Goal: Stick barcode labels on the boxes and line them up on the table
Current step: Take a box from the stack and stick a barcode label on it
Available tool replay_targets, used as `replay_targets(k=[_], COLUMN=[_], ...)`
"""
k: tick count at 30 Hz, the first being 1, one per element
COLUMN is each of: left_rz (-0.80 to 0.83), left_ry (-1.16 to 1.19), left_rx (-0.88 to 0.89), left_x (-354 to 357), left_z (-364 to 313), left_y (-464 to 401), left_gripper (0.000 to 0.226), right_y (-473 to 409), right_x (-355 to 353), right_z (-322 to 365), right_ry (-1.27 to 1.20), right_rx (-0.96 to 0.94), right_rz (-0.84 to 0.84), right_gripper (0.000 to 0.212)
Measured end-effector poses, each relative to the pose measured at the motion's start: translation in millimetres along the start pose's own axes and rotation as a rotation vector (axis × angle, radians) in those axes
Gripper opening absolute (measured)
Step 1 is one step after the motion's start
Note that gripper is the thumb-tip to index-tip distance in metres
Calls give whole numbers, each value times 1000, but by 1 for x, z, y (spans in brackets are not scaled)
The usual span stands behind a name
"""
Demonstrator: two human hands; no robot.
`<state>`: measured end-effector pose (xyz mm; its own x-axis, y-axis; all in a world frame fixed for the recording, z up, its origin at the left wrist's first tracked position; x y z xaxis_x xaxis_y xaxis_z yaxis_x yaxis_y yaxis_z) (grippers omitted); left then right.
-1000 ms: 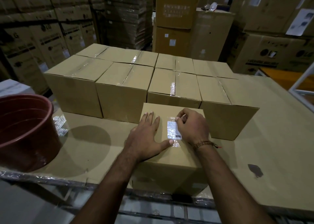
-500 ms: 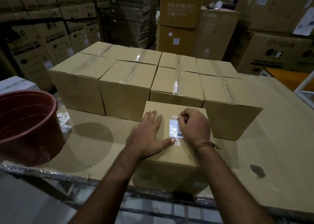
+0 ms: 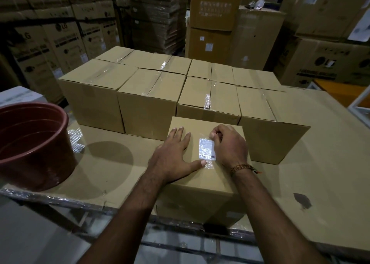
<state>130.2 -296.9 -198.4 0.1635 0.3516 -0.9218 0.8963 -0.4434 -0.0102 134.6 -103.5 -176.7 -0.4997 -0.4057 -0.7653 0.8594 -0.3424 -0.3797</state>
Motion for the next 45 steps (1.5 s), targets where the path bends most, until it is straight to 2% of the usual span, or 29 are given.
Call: replay_targets(k=[7, 13, 19, 21, 23, 25, 27, 28, 29, 30, 32, 33, 34, 38, 45], left_rz=[3, 13, 2, 14, 12, -1, -5, -3, 0, 2, 1, -1, -4, -8, -24], left_ry=[-4, -8, -16, -24, -15, -2, -5, -9, -11, -11, -7, -6, -6, -10, -1], left_rx=[-9, -9, -10, -12, -12, -11, -14, -14, -15, -14, -11, -9, -7, -3, -10], left_x=[-1, 0, 1, 1, 1, -1, -1, -1, 0, 0, -1, -2, -2, -3, -3], left_z=[0, 0, 2, 1, 1, 0, 1, 0, 0, 0, 0, 0, 0, -1, -1], left_y=[-1, -1, -1, -1, -1, 0, 0, 0, -1, -2, -2, -1, -1, 1, 2], left_gripper=[111, 111, 113, 112, 112, 112, 113, 113, 113, 113, 113, 113, 113, 113, 113], right_y=[-2, 1, 5, 11, 17, 23, 27, 29, 31, 32, 34, 35, 36, 41, 37], right_x=[-5, -9, -7, -7, -10, -16, -22, -24, -26, -26, -22, -21, -20, -19, -17], right_z=[-10, -4, 2, 4, 0, -6, -13, -15, -17, -17, -16, -16, -15, -9, -8], right_ry=[-163, -315, -529, -610, -618, -604, -627, -633, -629, -621, -573, -542, -514, -442, -315], right_rx=[66, 27, 82, 112, 116, 133, 206, 243, 271, 285, 280, 260, 230, 105, 91], right_rz=[-25, -34, 130, 251, 347, 375, 354, 336, 317, 303, 298, 299, 308, 432, 530], right_gripper=[15, 10, 4, 21, 53, 92, 113, 113, 104, 86, 37, 21, 14, 19, 19])
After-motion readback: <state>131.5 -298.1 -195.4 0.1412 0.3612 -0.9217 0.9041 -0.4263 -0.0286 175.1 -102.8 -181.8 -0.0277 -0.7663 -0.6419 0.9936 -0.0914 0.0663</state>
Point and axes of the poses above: each hand's wrist, its own y-axis away from the middle knuckle, its own x-axis out of the palm, z = x × y, the point moved 8 cm from there along -y, towards the middle knuckle, and after that the axes turned 2 degrees about -y, right-handed, at the moved point
